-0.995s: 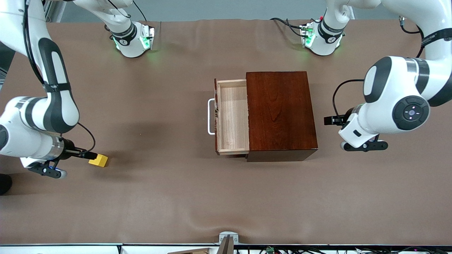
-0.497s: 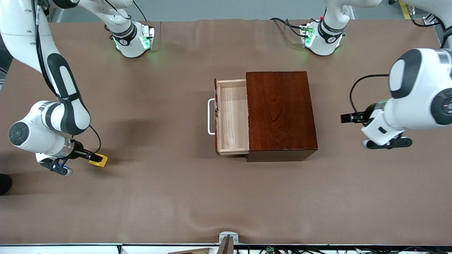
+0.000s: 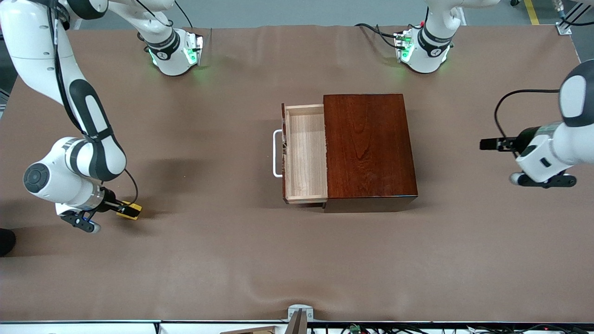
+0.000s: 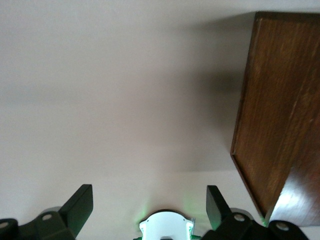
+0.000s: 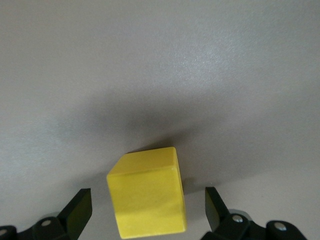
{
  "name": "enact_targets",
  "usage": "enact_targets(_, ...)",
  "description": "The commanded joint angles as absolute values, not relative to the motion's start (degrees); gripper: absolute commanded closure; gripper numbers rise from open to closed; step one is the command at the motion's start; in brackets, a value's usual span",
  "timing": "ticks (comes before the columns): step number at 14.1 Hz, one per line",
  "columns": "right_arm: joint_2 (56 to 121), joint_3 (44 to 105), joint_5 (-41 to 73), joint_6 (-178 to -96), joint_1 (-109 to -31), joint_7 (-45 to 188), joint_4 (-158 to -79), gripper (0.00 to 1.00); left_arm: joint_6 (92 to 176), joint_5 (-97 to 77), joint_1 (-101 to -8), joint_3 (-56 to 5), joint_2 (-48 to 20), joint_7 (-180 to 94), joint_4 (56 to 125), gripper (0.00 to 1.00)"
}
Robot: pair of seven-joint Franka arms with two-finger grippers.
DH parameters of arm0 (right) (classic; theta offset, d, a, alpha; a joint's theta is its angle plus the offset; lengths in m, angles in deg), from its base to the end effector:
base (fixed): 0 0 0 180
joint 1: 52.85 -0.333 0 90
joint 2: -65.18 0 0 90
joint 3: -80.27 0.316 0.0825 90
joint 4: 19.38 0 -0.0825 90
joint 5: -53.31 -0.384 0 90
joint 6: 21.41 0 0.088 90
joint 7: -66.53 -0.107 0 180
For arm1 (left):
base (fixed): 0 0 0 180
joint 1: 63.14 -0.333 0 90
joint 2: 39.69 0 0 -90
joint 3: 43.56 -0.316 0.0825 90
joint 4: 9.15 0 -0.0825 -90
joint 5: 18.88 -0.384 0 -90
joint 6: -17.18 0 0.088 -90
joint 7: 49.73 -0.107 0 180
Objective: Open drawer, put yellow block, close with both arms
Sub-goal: 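Grasp the yellow cube with the right gripper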
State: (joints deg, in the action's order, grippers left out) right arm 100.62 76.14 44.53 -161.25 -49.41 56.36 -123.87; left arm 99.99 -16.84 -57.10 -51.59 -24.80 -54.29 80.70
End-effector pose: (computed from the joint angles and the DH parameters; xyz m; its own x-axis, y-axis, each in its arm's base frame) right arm 0.6436 -0.0823 0.1956 0.9158 -0.4014 -0.0113 -0.4014 -0.9142 -0.0559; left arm 0.5946 0.0089 0.4684 0.9280 -0.0428 -0.3700 -0.0348 -0.9990 0.0281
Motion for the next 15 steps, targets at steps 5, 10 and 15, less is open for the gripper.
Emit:
enact_targets(5,100.6,76.5,44.0,-161.0,-50.1,58.4,-123.1,0.82,112.4,-16.2,-56.7,-50.8,-37.0,-54.6,98.8,0.00)
enact_targets(10,95.3,76.5,44.7,-152.7,-50.1,62.4,-118.8,1.00,119.8,-16.7,-58.0,-50.9,-42.9,-54.7,107.1,0.00)
enact_targets(15,89.9,76.8,49.3,-125.1,-51.0,67.5,-101.8,1.00,124.6,-16.7,-60.0,-50.9,-42.3,-53.9,105.0,0.00)
